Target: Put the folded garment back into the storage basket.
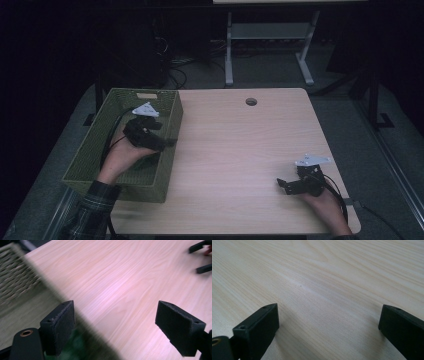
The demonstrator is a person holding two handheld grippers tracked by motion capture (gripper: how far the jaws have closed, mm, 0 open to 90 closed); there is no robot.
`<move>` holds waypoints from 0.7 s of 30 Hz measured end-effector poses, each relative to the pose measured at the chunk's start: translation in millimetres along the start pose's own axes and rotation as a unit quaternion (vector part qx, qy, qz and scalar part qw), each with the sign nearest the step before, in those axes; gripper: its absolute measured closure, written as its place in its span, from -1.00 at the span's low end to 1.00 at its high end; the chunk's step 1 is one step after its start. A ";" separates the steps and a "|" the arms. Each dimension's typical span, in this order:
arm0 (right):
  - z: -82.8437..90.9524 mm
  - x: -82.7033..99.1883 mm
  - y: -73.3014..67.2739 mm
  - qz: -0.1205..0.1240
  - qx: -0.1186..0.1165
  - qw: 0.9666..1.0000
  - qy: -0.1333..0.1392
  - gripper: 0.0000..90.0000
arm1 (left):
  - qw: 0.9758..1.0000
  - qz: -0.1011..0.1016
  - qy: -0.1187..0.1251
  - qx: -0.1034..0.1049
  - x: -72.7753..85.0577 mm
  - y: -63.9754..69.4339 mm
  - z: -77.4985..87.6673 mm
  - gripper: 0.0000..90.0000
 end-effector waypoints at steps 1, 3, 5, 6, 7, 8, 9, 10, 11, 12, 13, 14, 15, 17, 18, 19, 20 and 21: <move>0.0 0.0 -0.1 0.000 0.000 1.000 0.000 -0.94 | 1.000 -0.004 0.002 0.005 -2.9 5.5 -2.9 -0.65; 0.0 -0.1 -0.1 -0.001 0.000 1.000 0.000 -0.94 | 1.000 -0.013 0.006 0.015 -8.1 16.9 -8.7 -0.65; 0.0 -0.1 -0.1 -0.001 0.000 1.000 0.000 -0.94 | 0.999 -0.020 0.009 0.029 -12.2 28.9 -15.1 -0.65; -0.1 -0.1 -0.1 -0.001 0.000 1.000 0.000 -0.94 | 0.999 -0.021 0.013 0.035 -13.9 34.9 -18.7 -0.65; 0.0 -0.1 -0.1 -0.001 0.000 1.000 0.000 -0.94 | 0.999 -0.025 0.012 0.041 -14.8 40.9 -22.5 -0.65; -0.1 -0.1 -0.1 -0.001 0.000 1.000 0.000 -0.94 | 0.998 -0.033 0.011 0.045 -15.4 46.2 -26.7 -0.65; 0.0 -0.1 -0.1 -0.001 0.000 1.000 0.000 -0.94 | 0.998 -0.037 0.009 0.048 -15.7 51.8 -30.7 -0.65; -0.1 -0.1 -0.1 -0.001 0.000 1.000 0.000 -0.94 | 0.998 -0.040 0.009 0.052 -15.7 57.2 -34.7 -0.65; 0.0 -0.1 -0.1 -0.001 0.000 1.000 0.000 -0.94 | 0.997 -0.045 0.009 0.056 -15.3 62.1 -38.8 -0.65; -0.1 -0.1 -0.1 -0.001 0.000 1.000 0.000 -0.94 | 0.997 -0.051 0.006 0.059 -14.5 66.6 -42.5 -0.65; 0.0 -0.1 -0.1 -0.001 0.000 1.000 0.000 -0.94 | 0.997 -0.056 0.005 0.059 -13.6 71.0 -46.3 -0.67; 0.0 -0.1 -0.1 -0.001 0.000 1.000 0.000 -0.94 | 0.996 -0.060 0.004 0.063 -11.8 76.8 -51.2 -0.67; 0.0 -0.1 -0.1 -0.001 0.000 1.000 0.000 -0.94 | 0.996 -0.062 0.004 0.066 -10.7 79.9 -54.1 -0.67; -0.1 -0.1 -0.1 -0.001 0.000 1.000 0.000 -0.94 | 0.995 -0.068 0.000 0.072 -6.2 87.8 -62.2 -0.67; -0.1 -0.1 -0.1 -0.001 0.000 1.000 0.000 -0.94 | 0.995 -0.069 -0.001 0.073 -3.8 91.4 -66.4 -0.67; 0.0 0.0 -0.1 0.000 0.000 1.000 0.000 -0.94 | 0.995 -0.072 -0.002 0.074 -1.1 94.2 -70.4 -0.68; -0.1 0.0 -0.1 0.000 0.000 1.000 0.000 -0.94 | 0.994 -0.074 -0.003 0.076 1.7 96.8 -74.6 -0.68; -0.1 0.0 -0.1 0.000 0.000 1.000 0.000 -0.94 | 0.994 -0.073 -0.004 0.078 4.7 99.4 -78.3 -0.68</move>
Point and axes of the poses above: each handheld gripper's, and its own axes: z roughly backward along the jaws, x roughly out of its underside, y roughly to its right, the point moved 7 cm from there along -z, roughly forward along the jaws, and after that the axes turned 5 degrees about y, right-handed, at the moved point
